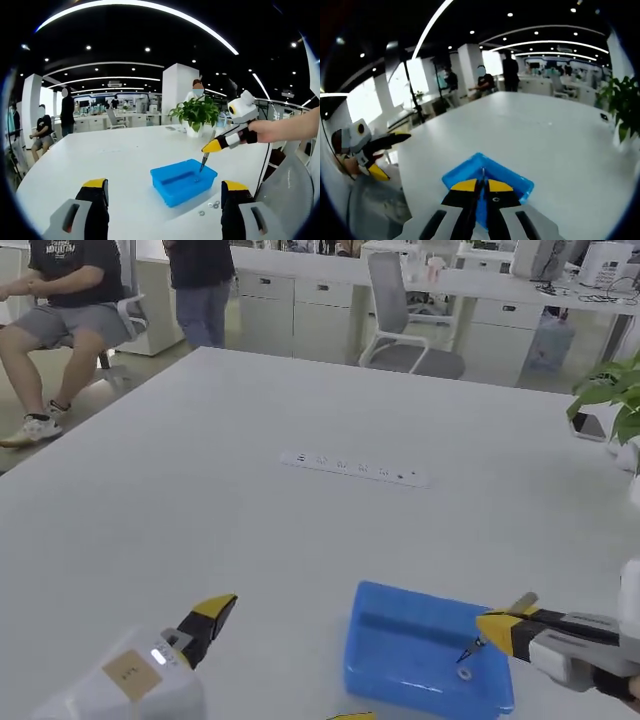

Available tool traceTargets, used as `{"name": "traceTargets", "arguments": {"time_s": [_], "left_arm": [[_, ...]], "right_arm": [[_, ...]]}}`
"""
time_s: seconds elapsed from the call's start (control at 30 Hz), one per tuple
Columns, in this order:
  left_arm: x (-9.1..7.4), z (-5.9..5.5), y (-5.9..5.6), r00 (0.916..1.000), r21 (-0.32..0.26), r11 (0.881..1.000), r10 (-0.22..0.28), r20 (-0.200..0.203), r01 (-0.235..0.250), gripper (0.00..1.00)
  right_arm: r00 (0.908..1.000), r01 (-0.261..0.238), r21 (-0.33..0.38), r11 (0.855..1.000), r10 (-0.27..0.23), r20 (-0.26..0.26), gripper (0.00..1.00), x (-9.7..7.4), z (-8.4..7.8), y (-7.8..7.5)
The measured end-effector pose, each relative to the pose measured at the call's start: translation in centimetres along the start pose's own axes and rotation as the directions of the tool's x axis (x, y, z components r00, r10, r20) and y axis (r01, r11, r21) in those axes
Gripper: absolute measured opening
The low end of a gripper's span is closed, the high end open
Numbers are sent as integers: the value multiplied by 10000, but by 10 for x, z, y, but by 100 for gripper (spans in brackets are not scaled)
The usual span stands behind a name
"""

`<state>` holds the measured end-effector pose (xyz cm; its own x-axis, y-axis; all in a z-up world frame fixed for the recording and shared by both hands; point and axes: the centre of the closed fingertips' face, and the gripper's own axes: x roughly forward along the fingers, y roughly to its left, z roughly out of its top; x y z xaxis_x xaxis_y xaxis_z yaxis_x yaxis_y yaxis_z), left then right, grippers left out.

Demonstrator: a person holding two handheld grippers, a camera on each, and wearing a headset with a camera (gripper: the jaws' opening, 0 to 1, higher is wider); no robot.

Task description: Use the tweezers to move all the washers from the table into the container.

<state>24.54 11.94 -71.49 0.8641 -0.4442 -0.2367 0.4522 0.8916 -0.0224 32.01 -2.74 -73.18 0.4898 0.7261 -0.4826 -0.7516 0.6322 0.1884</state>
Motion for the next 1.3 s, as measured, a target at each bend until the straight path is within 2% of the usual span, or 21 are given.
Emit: {"name": "traceTargets", "arguments": {"time_s": [0.07,0.1,0.2,0.37,0.47,0.7,0.97,1.07,1.23,1.3], "left_arm": [[-1,2,-1,9999,-52,10000,-54,114,54,95],[-1,6,-1,9993,-158,9998,-106,348,112,95],[-2,6,0,9991,-251,9996,-84,406,94,95],[-2,4,2,9994,-374,9993,-77,348,90,95],[-2,3,1,9994,-339,9994,-107,334,118,95],[-1,2,0,9996,-302,9994,-146,223,153,94],[-1,2,1,9997,-274,9995,-121,202,126,94],[-1,1,0,9998,-252,9996,-136,162,140,94],[0,1,-1,9998,-223,9996,-160,137,163,94],[0,2,-1,9997,-230,9996,-171,163,174,94]], "right_arm": [[9996,-223,195,9996,220,182,2,-5,1,12],[9994,-283,233,9993,278,209,2,-7,0,16],[9989,-415,337,9986,408,231,2,-10,-8,29],[9972,-698,829,9941,717,-214,2,-6,-36,40],[9955,-728,842,9938,775,-541,2,-3,-49,45],[9903,-872,1089,9902,981,-988,2,0,-70,50],[9871,-894,1187,9889,1039,-1220,2,3,-83,53],[9854,-786,882,9930,908,-1437,2,5,-87,53],[9862,-770,647,9949,855,-1417,2,5,-86,53],[9842,-710,368,9968,760,-1597,2,5,-88,52]]}}
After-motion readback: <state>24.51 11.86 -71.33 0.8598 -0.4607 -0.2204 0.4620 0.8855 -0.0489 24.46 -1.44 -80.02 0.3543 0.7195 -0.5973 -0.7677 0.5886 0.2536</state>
